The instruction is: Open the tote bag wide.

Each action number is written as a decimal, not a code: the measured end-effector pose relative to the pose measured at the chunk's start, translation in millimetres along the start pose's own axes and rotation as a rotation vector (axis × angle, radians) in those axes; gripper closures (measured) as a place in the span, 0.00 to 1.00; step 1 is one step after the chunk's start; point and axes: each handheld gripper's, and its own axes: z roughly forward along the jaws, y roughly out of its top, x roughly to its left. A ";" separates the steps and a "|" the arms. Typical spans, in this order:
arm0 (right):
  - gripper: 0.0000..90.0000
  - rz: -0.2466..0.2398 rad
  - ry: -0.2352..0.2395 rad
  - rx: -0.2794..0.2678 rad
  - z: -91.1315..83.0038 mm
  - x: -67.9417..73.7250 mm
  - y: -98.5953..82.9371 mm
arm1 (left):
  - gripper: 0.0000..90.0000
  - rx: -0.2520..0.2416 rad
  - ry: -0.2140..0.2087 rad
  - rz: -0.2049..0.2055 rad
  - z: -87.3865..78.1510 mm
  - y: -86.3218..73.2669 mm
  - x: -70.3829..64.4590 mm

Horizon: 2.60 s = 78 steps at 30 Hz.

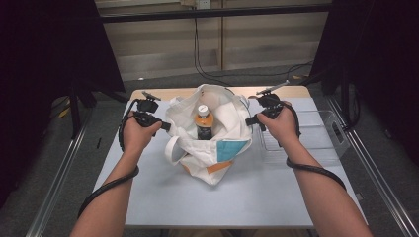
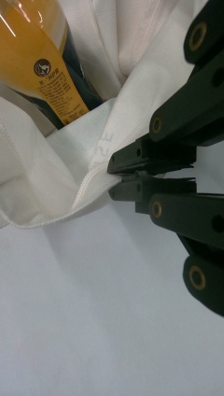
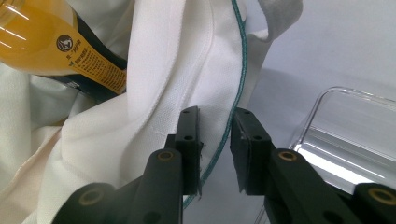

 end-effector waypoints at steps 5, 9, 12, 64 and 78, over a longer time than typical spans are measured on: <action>0.83 0.001 -0.009 0.011 2.0 0.0 -1.5 | 0.95 0.007 -0.004 -0.004 3.7 -2.3 0.3; 0.83 -0.005 -0.004 0.009 3.5 -0.9 -2.6 | 0.95 0.005 -0.004 -0.011 6.2 -4.3 1.1; 0.83 -0.003 -0.005 0.012 4.2 -1.4 -3.1 | 0.95 0.009 -0.002 -0.010 7.8 -5.3 0.9; 0.92 -0.147 -0.035 -0.050 -43.7 31.5 18.9 | 0.84 -0.106 0.032 0.044 -48.1 18.9 -22.3; 1.00 -0.163 0.016 -0.037 -24.8 42.3 19.2 | 0.99 -0.102 -0.029 0.066 -44.9 30.0 -31.1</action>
